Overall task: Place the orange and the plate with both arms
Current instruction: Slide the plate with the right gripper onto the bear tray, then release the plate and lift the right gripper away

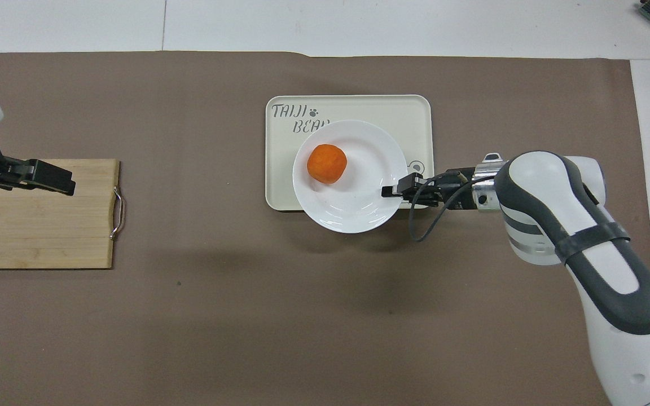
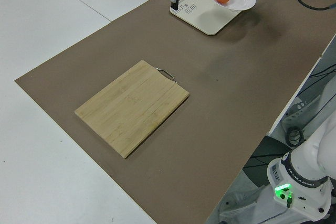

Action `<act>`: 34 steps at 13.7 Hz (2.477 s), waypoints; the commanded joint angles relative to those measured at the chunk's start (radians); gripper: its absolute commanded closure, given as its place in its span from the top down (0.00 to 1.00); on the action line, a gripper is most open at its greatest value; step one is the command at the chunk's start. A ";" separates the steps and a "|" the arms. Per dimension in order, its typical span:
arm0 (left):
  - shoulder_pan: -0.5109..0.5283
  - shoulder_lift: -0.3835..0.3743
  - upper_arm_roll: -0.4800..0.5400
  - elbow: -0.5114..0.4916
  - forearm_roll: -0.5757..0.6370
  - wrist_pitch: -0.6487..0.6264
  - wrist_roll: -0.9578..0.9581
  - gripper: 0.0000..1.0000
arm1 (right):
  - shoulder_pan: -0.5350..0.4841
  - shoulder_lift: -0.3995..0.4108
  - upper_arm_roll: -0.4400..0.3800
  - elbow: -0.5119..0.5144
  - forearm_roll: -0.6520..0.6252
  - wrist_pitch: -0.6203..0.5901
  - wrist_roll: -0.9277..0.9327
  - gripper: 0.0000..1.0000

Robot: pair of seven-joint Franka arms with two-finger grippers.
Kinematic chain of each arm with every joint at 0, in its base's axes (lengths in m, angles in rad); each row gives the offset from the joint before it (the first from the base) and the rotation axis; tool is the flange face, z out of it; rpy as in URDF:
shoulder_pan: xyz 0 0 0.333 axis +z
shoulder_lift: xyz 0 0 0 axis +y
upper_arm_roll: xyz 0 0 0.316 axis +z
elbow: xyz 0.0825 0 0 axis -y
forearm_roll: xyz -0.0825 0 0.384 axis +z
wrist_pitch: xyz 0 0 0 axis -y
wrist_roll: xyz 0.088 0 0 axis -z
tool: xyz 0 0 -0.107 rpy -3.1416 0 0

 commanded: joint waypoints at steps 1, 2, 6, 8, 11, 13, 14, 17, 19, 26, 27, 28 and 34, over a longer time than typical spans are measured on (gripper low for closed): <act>0.010 0.006 -0.009 0.015 0.019 -0.017 0.009 1.00 | -0.001 0.120 0.005 0.152 0.030 0.016 0.031 0.00; 0.010 0.006 -0.009 0.015 0.019 -0.017 0.009 1.00 | -0.001 0.157 0.003 0.198 0.022 0.017 0.033 0.00; 0.012 0.006 -0.009 0.015 0.019 -0.017 0.009 1.00 | -0.012 0.237 0.003 0.272 0.018 0.049 0.037 0.00; 0.010 0.006 -0.009 0.015 0.019 -0.017 0.009 1.00 | -0.001 0.243 0.005 0.272 0.016 0.059 0.037 0.00; 0.012 0.006 -0.009 0.015 0.019 -0.017 0.009 1.00 | 0.005 0.257 0.005 0.263 0.019 0.083 0.031 0.00; 0.012 0.006 -0.009 0.015 0.019 -0.017 0.009 1.00 | 0.014 0.257 0.003 0.238 0.013 0.085 0.030 0.00; 0.010 0.006 -0.009 0.015 0.019 -0.017 0.009 1.00 | 0.016 0.256 0.003 0.226 0.013 0.097 0.030 0.00; 0.012 0.006 -0.009 0.015 0.019 -0.017 0.009 1.00 | 0.028 0.254 0.003 0.206 0.013 0.134 0.033 0.17; 0.012 0.006 -0.009 0.015 0.019 -0.017 0.009 1.00 | 0.028 0.254 0.003 0.207 0.010 0.132 0.037 0.71; 0.012 0.006 -0.009 0.015 0.019 -0.017 0.009 1.00 | 0.022 0.147 -0.007 0.223 -0.313 0.131 0.192 1.00; 0.012 0.006 -0.009 0.015 0.019 -0.017 0.009 1.00 | 0.019 0.127 -0.007 0.223 -0.373 0.131 0.209 1.00; 0.012 0.006 -0.009 0.015 0.019 -0.017 0.009 1.00 | 0.017 0.108 -0.007 0.221 -0.434 0.128 0.215 1.00; 0.012 0.006 -0.009 0.015 0.019 -0.017 0.009 1.00 | -0.001 -0.054 -0.015 0.223 -0.934 -0.004 0.386 1.00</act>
